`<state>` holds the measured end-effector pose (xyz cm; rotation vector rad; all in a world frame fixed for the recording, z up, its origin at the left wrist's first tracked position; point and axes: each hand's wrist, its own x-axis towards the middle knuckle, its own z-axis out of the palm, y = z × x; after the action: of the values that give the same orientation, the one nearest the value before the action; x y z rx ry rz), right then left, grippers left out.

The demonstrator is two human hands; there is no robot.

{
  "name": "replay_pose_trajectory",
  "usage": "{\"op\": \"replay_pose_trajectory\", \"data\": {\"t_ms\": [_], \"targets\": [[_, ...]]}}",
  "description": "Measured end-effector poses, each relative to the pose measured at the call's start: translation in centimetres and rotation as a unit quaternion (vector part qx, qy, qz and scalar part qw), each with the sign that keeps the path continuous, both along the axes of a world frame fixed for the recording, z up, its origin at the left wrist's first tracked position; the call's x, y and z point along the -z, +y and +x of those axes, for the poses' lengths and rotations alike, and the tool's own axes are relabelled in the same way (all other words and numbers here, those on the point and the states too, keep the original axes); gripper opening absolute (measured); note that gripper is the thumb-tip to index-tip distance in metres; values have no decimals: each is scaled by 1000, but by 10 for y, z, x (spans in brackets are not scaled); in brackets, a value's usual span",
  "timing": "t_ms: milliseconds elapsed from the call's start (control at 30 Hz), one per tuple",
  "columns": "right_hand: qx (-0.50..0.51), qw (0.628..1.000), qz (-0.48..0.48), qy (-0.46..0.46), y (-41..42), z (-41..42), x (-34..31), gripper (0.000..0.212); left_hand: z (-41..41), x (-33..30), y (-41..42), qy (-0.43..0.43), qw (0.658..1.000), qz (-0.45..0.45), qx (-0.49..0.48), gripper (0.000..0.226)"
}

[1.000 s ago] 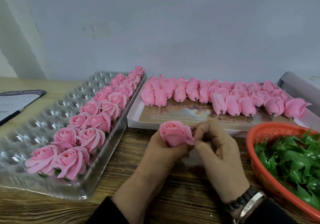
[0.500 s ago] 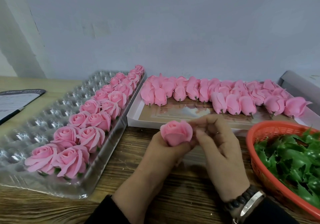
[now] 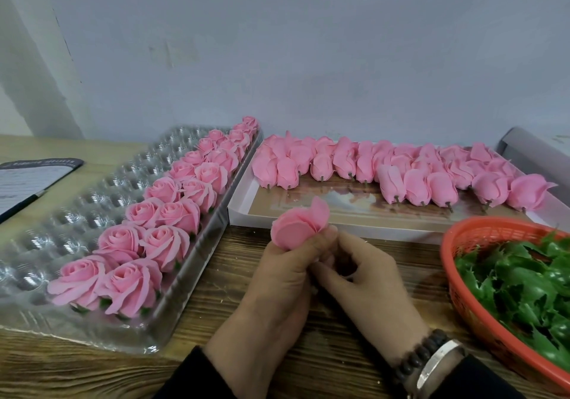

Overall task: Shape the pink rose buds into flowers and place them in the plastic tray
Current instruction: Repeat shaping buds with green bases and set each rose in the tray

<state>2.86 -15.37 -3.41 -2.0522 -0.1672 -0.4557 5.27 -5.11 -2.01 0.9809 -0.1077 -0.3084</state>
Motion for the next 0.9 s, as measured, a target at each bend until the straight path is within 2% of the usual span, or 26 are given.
{"op": "replay_pose_trajectory", "data": {"t_ms": [133, 300, 367, 500, 700, 900], "targets": [[-9, 1000, -10, 0, -1, 0, -1, 6, 0, -3, 1, -15, 1000, -19, 17, 10], [-31, 999, -6, 10, -1, 0, -1, 2, 2, -4, 1, 8, 999, -43, 10, 12], [-32, 999, -4, 5, -1, 0, -2, 4, 2, -2, 0, 15, 999, -41, 7, 15], [-33, 999, 18, 17, -1, 0, -2, 24, 1, -2, -1, 31, 999, -43, -3, 10], [-38, 999, 14, 26, -1, 0, -3, 14, 4, -1, 0, 33, 998, -41, -20, 12], [-20, 1000, 11, 5, -2, 0, -1, 15, 1, 0, -3, 27, 999, -22, 8, 25]]}}
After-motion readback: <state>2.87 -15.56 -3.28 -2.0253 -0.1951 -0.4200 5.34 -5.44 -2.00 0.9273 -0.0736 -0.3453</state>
